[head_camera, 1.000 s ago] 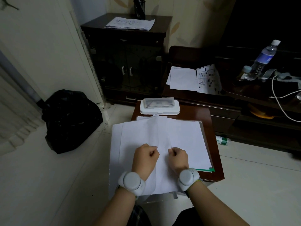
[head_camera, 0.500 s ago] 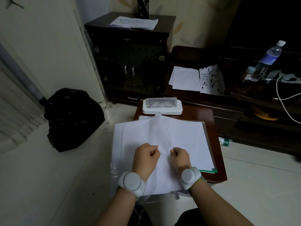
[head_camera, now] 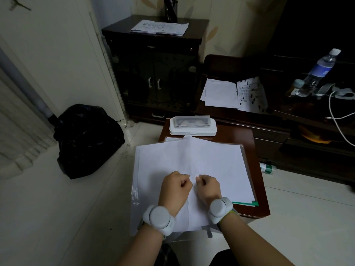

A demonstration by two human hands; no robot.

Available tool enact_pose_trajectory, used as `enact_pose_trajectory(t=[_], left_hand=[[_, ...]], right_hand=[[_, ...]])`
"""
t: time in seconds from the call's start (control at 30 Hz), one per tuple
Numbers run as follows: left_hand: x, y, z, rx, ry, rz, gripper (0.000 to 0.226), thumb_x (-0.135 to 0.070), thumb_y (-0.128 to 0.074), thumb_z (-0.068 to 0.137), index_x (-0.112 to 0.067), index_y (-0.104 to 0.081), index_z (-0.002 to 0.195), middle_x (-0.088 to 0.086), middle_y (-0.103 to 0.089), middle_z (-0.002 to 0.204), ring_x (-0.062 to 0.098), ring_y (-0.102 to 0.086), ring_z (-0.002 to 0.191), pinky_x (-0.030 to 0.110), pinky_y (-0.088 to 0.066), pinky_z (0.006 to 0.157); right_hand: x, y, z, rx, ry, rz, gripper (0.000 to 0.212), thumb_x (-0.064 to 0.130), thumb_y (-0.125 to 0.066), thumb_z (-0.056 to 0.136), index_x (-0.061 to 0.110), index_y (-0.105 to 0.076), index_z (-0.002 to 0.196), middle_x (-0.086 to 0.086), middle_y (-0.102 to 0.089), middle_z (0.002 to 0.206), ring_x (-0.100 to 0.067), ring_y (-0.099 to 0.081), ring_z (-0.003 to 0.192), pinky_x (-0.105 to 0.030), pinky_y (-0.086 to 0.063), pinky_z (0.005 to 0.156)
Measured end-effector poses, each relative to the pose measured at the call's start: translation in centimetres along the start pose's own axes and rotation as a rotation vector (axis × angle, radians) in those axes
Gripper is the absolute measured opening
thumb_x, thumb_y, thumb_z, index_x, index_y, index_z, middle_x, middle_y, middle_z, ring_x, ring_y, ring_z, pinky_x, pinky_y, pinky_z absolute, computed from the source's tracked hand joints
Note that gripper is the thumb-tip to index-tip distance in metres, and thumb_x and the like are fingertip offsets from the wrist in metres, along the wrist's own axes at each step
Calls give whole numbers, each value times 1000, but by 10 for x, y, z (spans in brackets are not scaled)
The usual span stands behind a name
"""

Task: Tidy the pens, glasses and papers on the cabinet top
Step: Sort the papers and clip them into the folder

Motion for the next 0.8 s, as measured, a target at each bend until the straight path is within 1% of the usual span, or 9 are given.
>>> enact_pose_trajectory(t=[0.13,0.23,0.3,0.37,0.43,0.57,0.63,0.73,0.8], left_hand=[[3,-2,0,19,20,-4,30,-14,-49,76,0,-37,53,20,-36,57,34,-46,49,48,-46,51],[4,-3,0,20,32,-5,30,-15,-49,77,1,-39,53,19,-35,57,34,-49,49,49,-47,51],[4,-3,0,15,28,0,31,-9,-52,79,1,-39,54,15,-33,56,35,-49,50,49,-46,51],[4,-3,1,12,28,2,31,-5,-54,80,3,-39,55,12,-32,56,33,-45,49,49,-45,52],[4,-2,1,11,34,-8,31,-7,-53,81,3,-39,55,16,-32,56,31,-44,48,49,-45,51],[3,-2,1,13,28,-11,32,-13,-51,79,3,-39,54,22,-38,58,35,-50,49,50,-45,49],[2,-2,2,14,17,-1,32,-15,-50,78,3,-40,53,18,-37,55,34,-49,48,49,-45,49],[-2,-2,2,11,-12,29,32,-18,-48,74,-2,-37,49,6,-31,50,32,-46,49,45,-42,51],[1,-1,3,14,-8,24,32,-19,-49,74,-5,-36,48,8,-32,48,31,-46,49,44,-43,52]], right_hand=[[-2,-4,0,-11,-16,-35,46,18,-44,95,27,-28,54,11,-32,56,-20,-34,73,-23,-29,67],[-4,-7,1,1,-51,-36,43,21,-44,95,27,-30,54,9,-35,58,-20,-37,74,-24,-32,68],[-5,-8,1,7,-70,-53,42,23,-44,94,22,-34,54,6,-40,59,-22,-40,72,-24,-33,67],[-4,-8,1,17,-86,-59,42,25,-45,94,20,-34,53,6,-39,57,-22,-40,71,-25,-33,65],[-4,-10,1,36,-108,-55,42,26,-46,93,20,-36,53,7,-40,57,-21,-42,70,-25,-34,66],[-6,-14,2,73,-142,-24,39,28,-48,92,21,-43,54,7,-44,58,-20,-45,71,-26,-37,68],[-6,-16,2,85,-151,-18,39,27,-49,91,20,-44,53,5,-45,58,-19,-45,71,-26,-37,67],[-4,-16,1,81,-154,-31,40,27,-51,89,18,-44,51,5,-44,56,-18,-42,69,-24,-36,63],[-2,-14,2,77,-138,1,45,24,-52,89,16,-39,48,5,-38,51,-19,-39,67,-24,-32,55]])
Point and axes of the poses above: each hand's wrist, its own z-axis towards the middle knuckle, its own y-axis out of the back of the hand, x = y × z, the point moved 9 cm from there along z, towards the middle knuckle
